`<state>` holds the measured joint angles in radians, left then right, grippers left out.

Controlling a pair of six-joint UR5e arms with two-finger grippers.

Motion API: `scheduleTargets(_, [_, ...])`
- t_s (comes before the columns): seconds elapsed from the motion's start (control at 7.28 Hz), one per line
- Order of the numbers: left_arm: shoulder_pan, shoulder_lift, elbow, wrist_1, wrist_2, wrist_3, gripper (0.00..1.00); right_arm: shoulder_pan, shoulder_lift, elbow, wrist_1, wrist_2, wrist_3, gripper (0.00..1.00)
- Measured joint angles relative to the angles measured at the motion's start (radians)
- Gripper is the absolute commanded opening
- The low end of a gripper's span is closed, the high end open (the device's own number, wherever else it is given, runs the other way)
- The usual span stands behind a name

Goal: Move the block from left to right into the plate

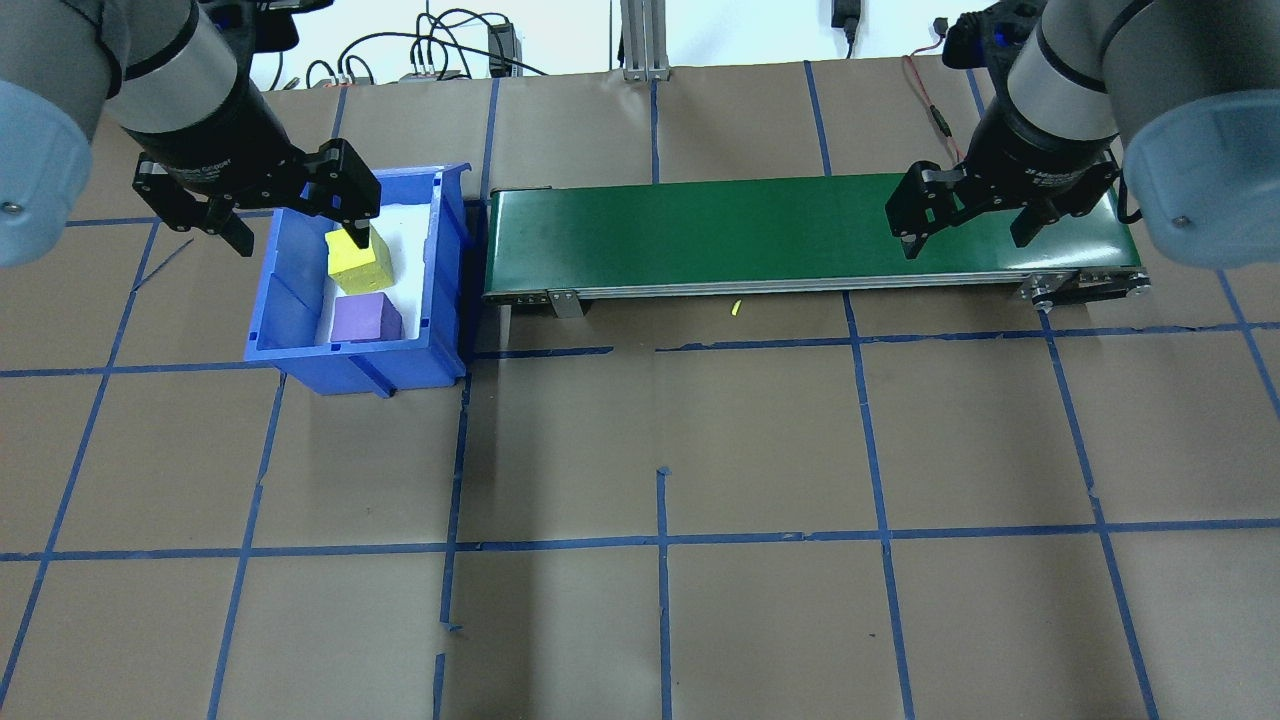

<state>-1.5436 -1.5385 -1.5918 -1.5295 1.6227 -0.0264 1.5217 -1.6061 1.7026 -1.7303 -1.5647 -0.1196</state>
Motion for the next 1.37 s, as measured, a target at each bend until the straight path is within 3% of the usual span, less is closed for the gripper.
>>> scheduleTargets(0.96, [0.018,-0.003,-0.014,-0.021,0.001,0.009,1.00,0.000,0.000,0.000,-0.003,0.000,-0.001,1.00])
scheduleTargets(1.37, [0.085,-0.123,-0.015,0.043,-0.013,0.025,1.00,0.000,0.000,0.000,-0.007,0.000,-0.002,1.00])
